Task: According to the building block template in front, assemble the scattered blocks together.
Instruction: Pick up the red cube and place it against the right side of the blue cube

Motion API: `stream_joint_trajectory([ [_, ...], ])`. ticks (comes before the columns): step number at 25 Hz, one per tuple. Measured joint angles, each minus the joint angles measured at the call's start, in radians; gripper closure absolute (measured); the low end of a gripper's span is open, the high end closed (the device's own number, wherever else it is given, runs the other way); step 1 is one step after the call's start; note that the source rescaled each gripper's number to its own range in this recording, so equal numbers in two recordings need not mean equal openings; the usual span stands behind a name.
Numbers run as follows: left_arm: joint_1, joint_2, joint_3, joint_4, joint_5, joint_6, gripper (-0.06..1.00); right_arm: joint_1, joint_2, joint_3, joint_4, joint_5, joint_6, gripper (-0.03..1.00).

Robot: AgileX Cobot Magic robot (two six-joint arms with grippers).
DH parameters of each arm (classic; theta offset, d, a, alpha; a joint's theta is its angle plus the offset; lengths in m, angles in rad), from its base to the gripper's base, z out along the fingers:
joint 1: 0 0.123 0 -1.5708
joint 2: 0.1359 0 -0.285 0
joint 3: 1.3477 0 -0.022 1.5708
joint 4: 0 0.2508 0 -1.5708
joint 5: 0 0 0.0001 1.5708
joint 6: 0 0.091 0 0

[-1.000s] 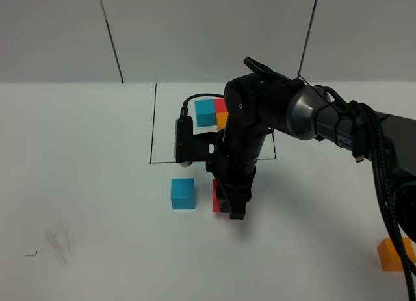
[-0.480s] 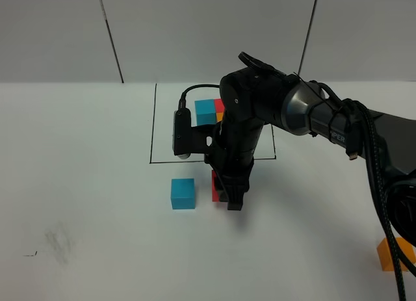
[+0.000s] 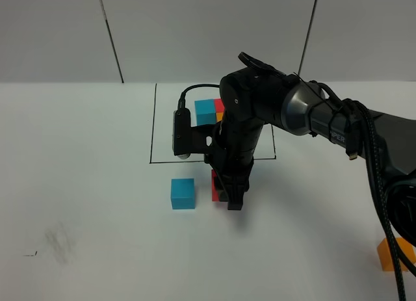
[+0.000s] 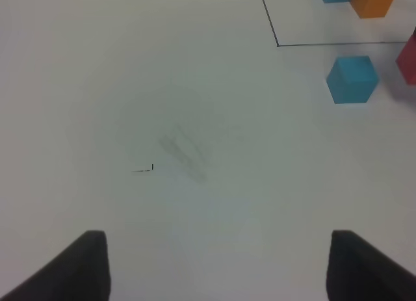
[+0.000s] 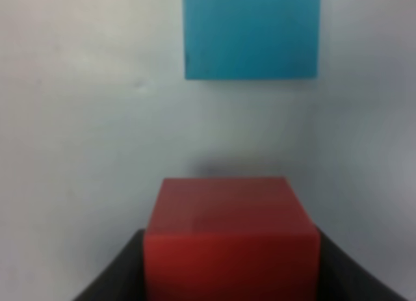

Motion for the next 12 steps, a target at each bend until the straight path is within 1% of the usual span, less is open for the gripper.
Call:
stream_joint_trajectory([
  [6, 0.0, 0.0, 0.0, 0.0, 0.0, 0.0, -0.06, 0.037, 0.0, 0.0, 0.003, -0.022, -0.01, 0.97],
  [12, 0.0, 0.0, 0.0, 0.0, 0.0, 0.0, -0.06, 0.04, 0.0, 0.0, -0.008, -0.059, -0.01, 0.97],
])
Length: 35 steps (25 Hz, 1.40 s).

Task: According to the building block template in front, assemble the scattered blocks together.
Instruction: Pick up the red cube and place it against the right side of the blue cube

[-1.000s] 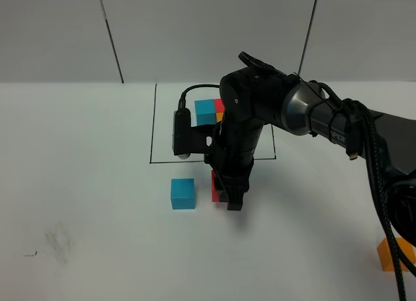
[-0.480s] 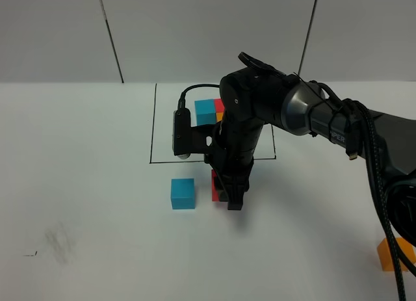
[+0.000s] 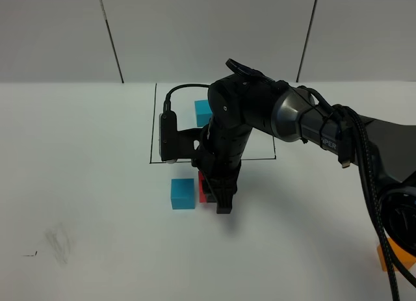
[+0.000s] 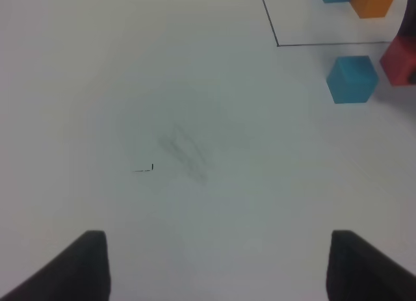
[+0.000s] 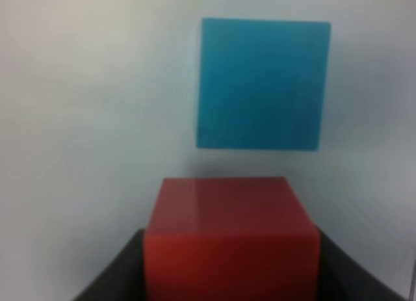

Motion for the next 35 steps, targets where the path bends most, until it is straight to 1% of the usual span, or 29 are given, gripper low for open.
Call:
stream_joint_trajectory([
  [8, 0.0, 0.0, 0.0, 0.0, 0.0, 0.0, -0.06, 0.0, 0.0, 0.0, -0.041, -0.035, 0.0, 0.97],
  [16, 0.0, 0.0, 0.0, 0.0, 0.0, 0.0, -0.06, -0.001, 0.0, 0.0, -0.061, -0.043, 0.0, 0.97],
  [24, 0.0, 0.0, 0.0, 0.0, 0.0, 0.0, -0.06, -0.001, -0.002, 0.0, 0.007, -0.043, -0.027, 0.97],
  [35, 0.0, 0.0, 0.0, 0.0, 0.0, 0.0, -0.06, -0.002, 0.089, -0.002, 0.011, -0.045, -0.027, 0.97],
])
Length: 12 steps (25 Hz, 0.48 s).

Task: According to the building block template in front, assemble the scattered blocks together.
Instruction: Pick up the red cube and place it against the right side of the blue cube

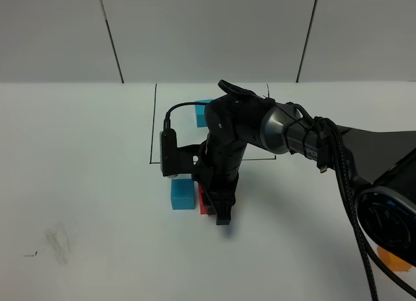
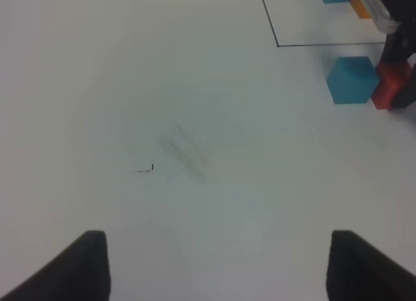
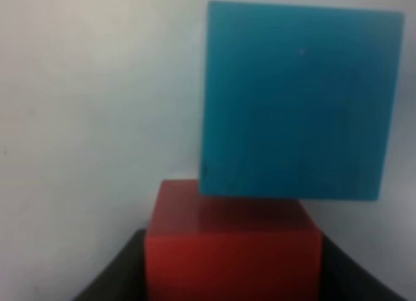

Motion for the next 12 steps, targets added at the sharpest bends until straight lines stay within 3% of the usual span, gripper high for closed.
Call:
stream_joint_trajectory([
  [12, 0.0, 0.0, 0.0, 0.0, 0.0, 0.0, -0.06, 0.0, 0.017, -0.051, 0.0, -0.033, 0.0, 0.97],
])
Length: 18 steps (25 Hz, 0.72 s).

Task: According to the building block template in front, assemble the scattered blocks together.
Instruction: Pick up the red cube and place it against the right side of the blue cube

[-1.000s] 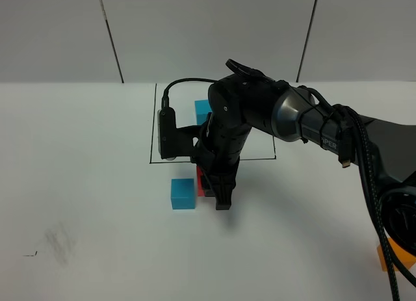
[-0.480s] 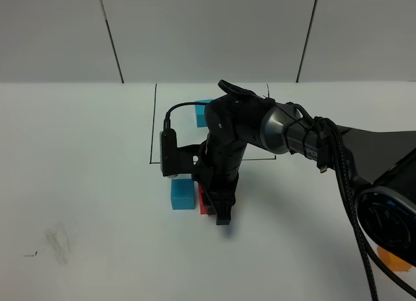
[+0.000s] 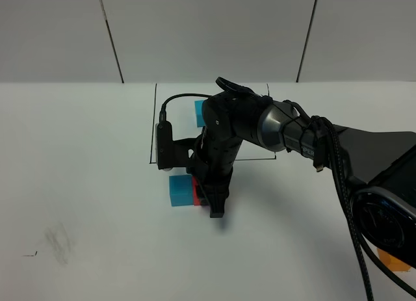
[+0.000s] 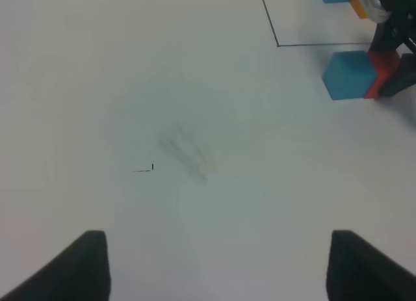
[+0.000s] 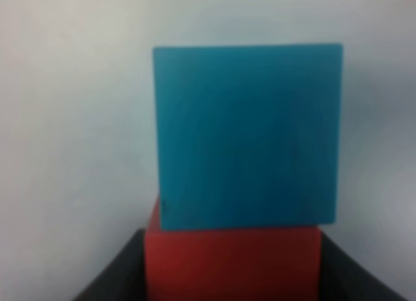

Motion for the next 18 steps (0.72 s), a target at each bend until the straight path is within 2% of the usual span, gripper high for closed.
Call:
stream_joint_trajectory([
  [18, 0.0, 0.0, 0.0, 0.0, 0.0, 0.0, -0.06, -0.001, 0.014, -0.009, -0.034, 0.052, 0.01, 0.97],
])
